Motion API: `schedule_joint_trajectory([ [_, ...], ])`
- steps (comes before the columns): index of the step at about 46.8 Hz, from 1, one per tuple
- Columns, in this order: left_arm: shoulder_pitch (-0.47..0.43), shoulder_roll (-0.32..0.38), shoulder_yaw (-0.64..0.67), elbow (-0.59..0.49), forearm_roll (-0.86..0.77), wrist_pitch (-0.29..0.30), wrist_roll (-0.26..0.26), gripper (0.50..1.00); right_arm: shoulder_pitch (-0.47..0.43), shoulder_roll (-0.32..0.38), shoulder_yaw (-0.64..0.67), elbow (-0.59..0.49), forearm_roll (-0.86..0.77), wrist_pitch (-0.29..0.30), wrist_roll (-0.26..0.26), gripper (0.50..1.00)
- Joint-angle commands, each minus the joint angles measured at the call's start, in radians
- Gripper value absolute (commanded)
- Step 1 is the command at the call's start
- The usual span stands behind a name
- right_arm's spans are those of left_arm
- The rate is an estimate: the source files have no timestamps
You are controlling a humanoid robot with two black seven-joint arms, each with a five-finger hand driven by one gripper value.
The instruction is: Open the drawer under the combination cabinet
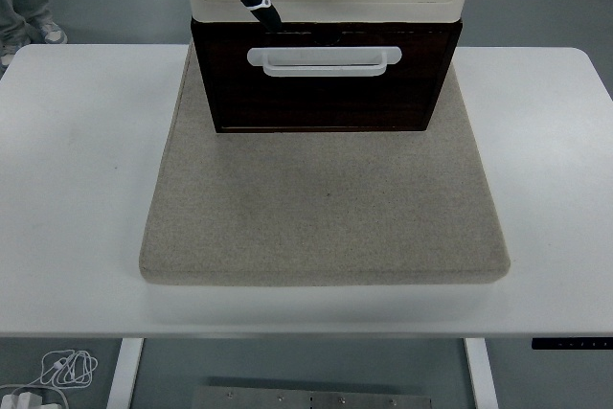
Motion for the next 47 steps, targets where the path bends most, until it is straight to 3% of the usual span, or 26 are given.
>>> schedule_joint_trajectory([
  [1,-0.023,-0.006,0.039,0.011,-0.012,-0.004,-0.001,1.000,0.000,0.000,0.000,0.001,0.000,0.000,0.000,0.926],
  [17,-0.023,-0.025,0.081,-0.008,0.000,-0.011,0.021,1.000,0.000,0.000,0.000,-0.001,0.000,0.000,0.000,0.926],
  [27,-0.009,-0.078,0.099,-0.006,0.008,0.012,0.151,1.000,0.000,0.000,0.000,0.001,0.000,0.000,0.000,0.926],
  [47,0.054,-0.163,0.108,0.053,0.052,0.060,0.174,1.000,0.000,0.000,0.000,0.001,0.000,0.000,-0.002,0.926],
])
